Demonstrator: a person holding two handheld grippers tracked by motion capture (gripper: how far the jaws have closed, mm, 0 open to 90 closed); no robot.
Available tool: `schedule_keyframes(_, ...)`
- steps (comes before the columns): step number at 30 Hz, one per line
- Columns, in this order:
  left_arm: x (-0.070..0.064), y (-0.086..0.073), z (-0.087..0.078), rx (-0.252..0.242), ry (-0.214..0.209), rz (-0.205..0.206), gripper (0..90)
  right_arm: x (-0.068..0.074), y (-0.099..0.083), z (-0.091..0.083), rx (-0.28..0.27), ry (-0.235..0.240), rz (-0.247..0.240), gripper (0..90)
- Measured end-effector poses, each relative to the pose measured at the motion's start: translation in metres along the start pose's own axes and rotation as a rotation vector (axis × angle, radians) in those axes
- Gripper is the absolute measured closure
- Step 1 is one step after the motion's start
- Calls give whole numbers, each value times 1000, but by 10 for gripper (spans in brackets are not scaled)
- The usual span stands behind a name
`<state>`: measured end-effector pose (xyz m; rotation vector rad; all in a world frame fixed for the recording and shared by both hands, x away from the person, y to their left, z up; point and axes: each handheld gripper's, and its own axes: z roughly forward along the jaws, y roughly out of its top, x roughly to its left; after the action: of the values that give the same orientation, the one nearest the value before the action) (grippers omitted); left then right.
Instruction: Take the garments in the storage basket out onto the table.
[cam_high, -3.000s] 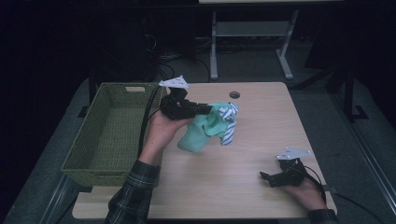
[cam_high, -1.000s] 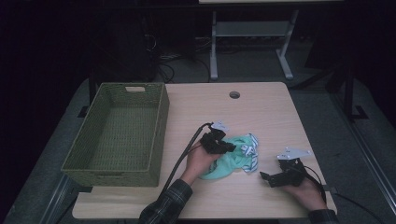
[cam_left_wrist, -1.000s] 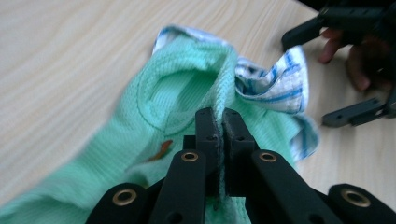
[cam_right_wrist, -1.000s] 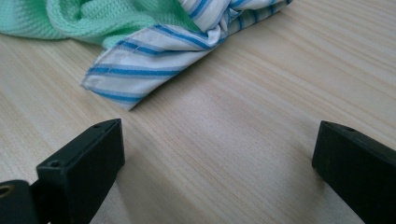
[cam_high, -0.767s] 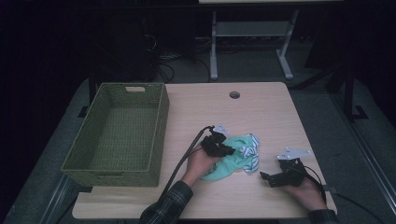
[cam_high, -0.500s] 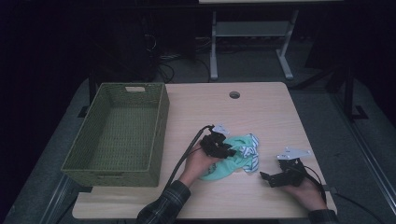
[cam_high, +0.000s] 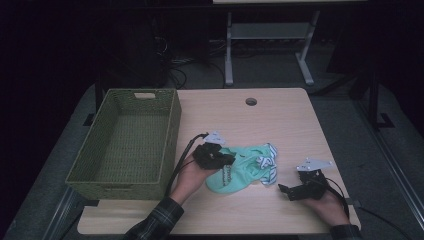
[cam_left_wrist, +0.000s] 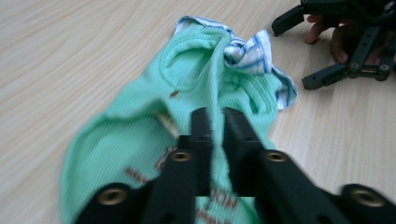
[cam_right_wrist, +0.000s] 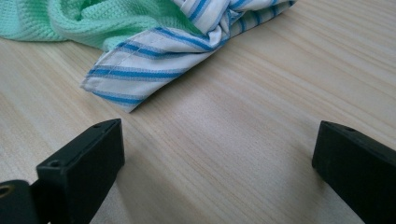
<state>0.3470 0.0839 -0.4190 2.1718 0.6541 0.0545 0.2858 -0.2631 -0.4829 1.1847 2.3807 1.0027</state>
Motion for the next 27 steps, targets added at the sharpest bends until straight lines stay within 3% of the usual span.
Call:
schedule_keyframes(3, 1, -6, -4, 10, 17, -1, 896, 0, 0, 0, 0, 0, 0, 20)
schedule_keyframes(7, -7, -23, -2, 75, 56, 7, 895, 1, 0, 0, -4, -4, 4, 22)
schedule_keyframes(8, -7, -23, -2, 75, 56, 7, 895, 1, 0, 0, -4, -4, 4, 22)
schedule_keyframes(11, -9, -36, 4, 155, 54, 31, 894, 1, 0, 0, -6, -3, -1, 22)
schedule_keyframes(14, -8, -40, 6, 162, 54, 19, 893, 1, 0, 0, -6, -1, -2, 30)
schedule_keyframes(18, -6, -44, 11, 199, 66, 26, 893, 1, 0, -4, -11, 8, -10, 166)
schedule_keyframes(19, -8, -46, 13, 184, 67, 12, 894, 0, 1, -6, -6, 14, -7, 202)
schedule_keyframes(20, -8, -45, 13, 189, 70, 24, 894, 0, 2, -7, -4, 15, -2, 233)
schedule_keyframes(22, -8, -45, 12, 199, 71, 37, 894, 0, 2, -8, -6, 19, -1, 245)
schedule_keyframes(27, -6, -46, 12, 191, 60, 15, 892, 6, 13, -19, -87, 85, -21, 418)
